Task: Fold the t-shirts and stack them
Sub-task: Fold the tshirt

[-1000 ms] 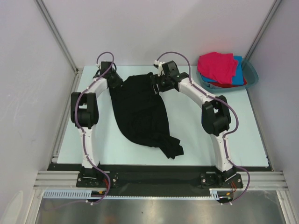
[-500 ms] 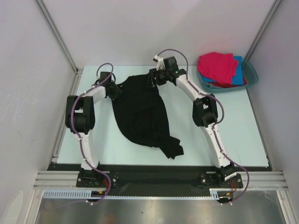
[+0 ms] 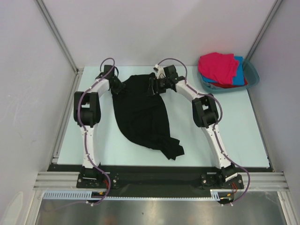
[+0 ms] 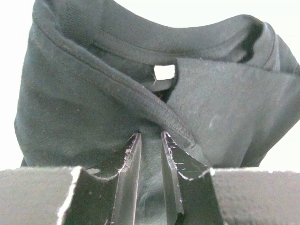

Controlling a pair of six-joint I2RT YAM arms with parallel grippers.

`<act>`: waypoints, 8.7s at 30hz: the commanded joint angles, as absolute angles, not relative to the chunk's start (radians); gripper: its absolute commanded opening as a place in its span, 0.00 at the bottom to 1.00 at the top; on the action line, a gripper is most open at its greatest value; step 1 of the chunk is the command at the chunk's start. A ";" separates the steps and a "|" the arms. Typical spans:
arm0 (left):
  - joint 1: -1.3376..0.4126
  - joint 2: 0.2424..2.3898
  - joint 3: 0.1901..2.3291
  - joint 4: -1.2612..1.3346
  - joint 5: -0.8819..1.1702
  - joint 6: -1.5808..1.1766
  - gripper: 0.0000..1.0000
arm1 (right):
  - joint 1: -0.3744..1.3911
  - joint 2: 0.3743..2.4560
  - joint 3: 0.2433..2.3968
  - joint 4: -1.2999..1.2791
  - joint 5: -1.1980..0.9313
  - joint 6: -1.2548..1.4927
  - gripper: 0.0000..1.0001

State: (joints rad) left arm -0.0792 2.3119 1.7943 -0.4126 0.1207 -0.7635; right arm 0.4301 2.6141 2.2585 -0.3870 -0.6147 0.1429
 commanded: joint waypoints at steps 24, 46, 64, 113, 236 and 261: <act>-0.146 2.780 2.537 -0.545 0.425 -0.624 0.37 | 0.439 2.004 1.309 -0.247 0.092 0.301 0.66; -0.161 2.694 2.487 -0.300 0.675 -0.724 0.42 | 0.617 1.623 1.279 -0.405 -0.002 0.273 0.68; -0.359 1.433 1.001 -0.249 0.173 -0.685 0.42 | 0.678 1.321 0.898 -0.565 0.035 0.494 0.68; -0.709 1.279 0.304 0.270 0.393 -1.094 0.00 | 0.862 1.361 0.673 -0.293 -0.183 0.635 0.00; -0.922 1.077 0.858 -1.181 0.172 -0.759 0.00 | 1.019 1.101 0.828 -0.844 0.244 0.825 0.81; -1.137 1.532 1.202 -0.933 -0.138 -0.799 0.58 | 0.939 1.127 0.816 -0.781 0.276 0.743 0.82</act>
State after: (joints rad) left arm -1.1332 1.5257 1.0988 -1.0252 -0.0280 -0.8028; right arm 0.9825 1.1213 0.7994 -0.8234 0.2405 0.7959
